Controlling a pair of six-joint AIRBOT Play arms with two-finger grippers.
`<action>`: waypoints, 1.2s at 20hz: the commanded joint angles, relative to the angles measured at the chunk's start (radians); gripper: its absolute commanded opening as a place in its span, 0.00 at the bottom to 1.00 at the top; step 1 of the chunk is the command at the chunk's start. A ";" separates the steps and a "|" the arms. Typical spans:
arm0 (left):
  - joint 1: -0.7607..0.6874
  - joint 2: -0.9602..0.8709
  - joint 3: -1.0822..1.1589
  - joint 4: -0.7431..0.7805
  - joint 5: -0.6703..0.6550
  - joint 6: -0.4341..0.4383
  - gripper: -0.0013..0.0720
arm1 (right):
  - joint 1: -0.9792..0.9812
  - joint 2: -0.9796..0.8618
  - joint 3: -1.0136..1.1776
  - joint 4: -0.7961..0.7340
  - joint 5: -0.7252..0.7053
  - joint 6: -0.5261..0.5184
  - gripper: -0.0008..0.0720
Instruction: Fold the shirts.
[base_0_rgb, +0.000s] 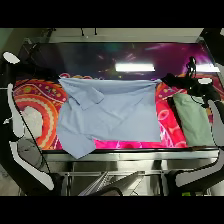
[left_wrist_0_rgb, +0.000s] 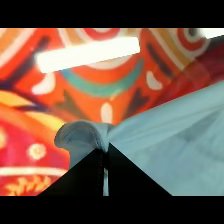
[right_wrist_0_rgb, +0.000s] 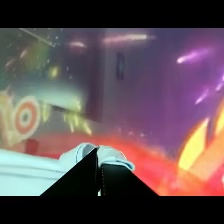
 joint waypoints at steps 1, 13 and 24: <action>0.035 0.055 -0.035 0.007 -0.014 0.025 0.03 | 0.001 0.011 0.000 -0.005 0.114 0.022 0.04; 0.031 0.156 -0.422 0.113 0.042 0.073 0.03 | 0.045 0.014 -0.215 -0.055 0.093 0.057 0.04; 0.030 0.146 -0.438 0.150 -0.047 -0.066 0.91 | 0.014 0.034 -0.215 -0.058 0.172 0.086 0.64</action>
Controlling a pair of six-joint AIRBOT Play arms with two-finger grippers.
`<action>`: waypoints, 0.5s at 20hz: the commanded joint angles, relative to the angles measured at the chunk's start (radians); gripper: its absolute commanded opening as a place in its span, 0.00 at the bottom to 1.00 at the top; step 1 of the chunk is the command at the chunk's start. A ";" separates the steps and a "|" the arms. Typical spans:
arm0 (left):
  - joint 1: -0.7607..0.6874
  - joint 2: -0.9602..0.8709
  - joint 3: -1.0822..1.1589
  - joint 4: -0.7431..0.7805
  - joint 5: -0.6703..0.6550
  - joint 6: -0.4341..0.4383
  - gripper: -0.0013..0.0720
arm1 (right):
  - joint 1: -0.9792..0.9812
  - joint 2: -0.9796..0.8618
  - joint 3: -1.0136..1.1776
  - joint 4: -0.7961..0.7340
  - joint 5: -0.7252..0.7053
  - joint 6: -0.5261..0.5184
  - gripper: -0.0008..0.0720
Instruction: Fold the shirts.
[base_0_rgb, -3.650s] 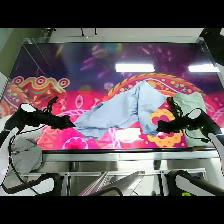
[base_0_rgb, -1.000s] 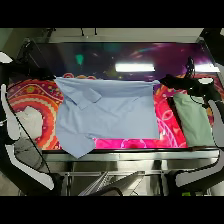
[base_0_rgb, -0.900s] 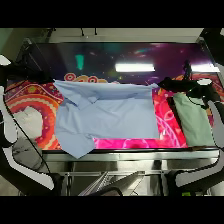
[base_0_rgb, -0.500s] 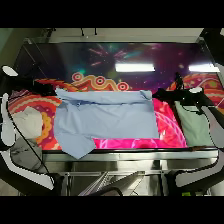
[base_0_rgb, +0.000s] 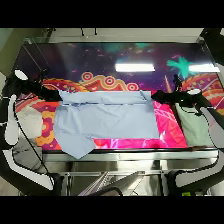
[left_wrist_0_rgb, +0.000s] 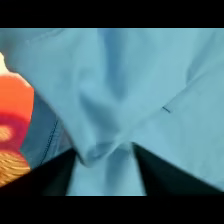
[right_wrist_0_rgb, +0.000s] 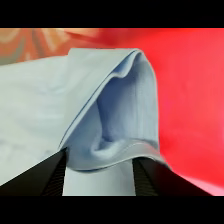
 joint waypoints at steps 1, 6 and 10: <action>0.056 0.016 -0.002 0.010 -0.055 -0.145 0.91 | -0.051 0.029 0.000 -0.002 0.074 0.047 0.64; 0.210 0.195 -0.246 0.003 -0.126 -0.161 0.91 | -0.219 0.178 -0.015 -0.198 0.296 0.135 0.64; 0.271 0.402 -0.654 -0.005 -0.042 -0.140 0.91 | -0.282 0.344 -0.119 -0.365 0.349 0.120 0.64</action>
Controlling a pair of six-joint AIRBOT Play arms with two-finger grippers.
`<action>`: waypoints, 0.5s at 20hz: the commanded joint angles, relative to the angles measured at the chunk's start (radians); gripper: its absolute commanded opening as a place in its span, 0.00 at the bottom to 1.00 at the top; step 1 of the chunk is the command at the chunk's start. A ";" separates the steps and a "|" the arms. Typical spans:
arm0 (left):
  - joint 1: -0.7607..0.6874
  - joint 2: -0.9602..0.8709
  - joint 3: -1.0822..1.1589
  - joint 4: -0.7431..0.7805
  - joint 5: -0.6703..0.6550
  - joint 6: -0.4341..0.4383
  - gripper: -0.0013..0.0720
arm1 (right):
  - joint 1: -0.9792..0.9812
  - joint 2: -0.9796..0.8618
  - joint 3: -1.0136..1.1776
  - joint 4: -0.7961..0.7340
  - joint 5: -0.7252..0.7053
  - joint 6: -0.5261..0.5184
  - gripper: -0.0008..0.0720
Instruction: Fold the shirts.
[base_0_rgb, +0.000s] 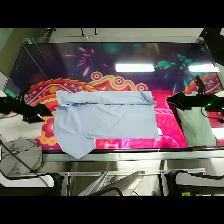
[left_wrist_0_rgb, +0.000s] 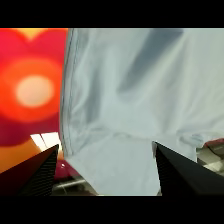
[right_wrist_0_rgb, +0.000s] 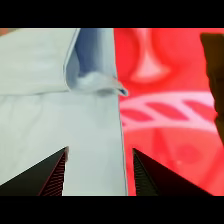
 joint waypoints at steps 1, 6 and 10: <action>0.043 0.157 -0.315 -0.002 0.066 0.002 0.91 | -0.047 0.132 -0.087 -0.178 0.069 0.001 0.65; 0.024 0.197 -0.515 -0.008 0.114 0.002 0.91 | -0.046 0.166 -0.256 -0.185 0.068 -0.011 0.64; 0.024 0.198 -0.603 -0.095 0.106 0.004 0.91 | -0.045 0.156 -0.349 -0.131 0.055 -0.072 0.65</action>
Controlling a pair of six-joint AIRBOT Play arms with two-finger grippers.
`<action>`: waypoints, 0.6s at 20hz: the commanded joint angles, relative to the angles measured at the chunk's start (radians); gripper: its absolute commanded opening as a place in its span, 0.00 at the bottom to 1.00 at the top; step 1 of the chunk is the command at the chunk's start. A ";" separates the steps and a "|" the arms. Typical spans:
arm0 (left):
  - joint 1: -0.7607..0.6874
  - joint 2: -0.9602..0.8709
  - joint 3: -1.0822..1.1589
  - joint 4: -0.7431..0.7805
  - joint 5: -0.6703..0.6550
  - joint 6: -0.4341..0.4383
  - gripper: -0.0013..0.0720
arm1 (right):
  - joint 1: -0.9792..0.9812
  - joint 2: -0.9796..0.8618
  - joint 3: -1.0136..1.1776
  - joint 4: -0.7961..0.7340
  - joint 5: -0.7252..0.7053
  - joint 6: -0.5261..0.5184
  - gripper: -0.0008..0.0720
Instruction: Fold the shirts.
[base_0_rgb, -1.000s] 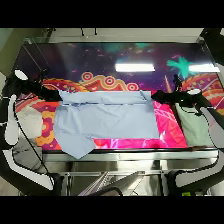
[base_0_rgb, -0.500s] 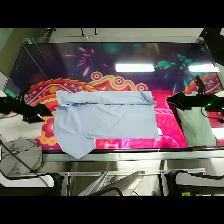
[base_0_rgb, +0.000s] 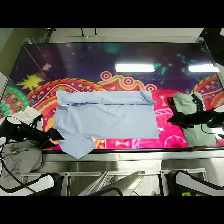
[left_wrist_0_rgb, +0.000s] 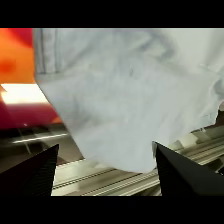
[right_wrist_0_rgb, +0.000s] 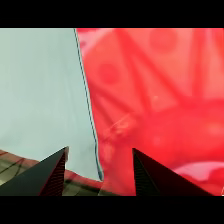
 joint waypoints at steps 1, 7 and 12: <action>0.001 0.008 -0.098 -0.077 0.022 0.012 0.91 | 0.000 -0.003 -0.085 0.066 -0.006 -0.070 0.65; -0.008 0.008 -0.145 -0.098 0.147 0.041 0.65 | 0.001 -0.062 -0.098 0.090 0.001 -0.100 0.64; -0.008 0.033 -0.053 -0.205 0.027 0.074 0.04 | 0.017 -0.067 -0.098 0.087 -0.005 -0.102 0.65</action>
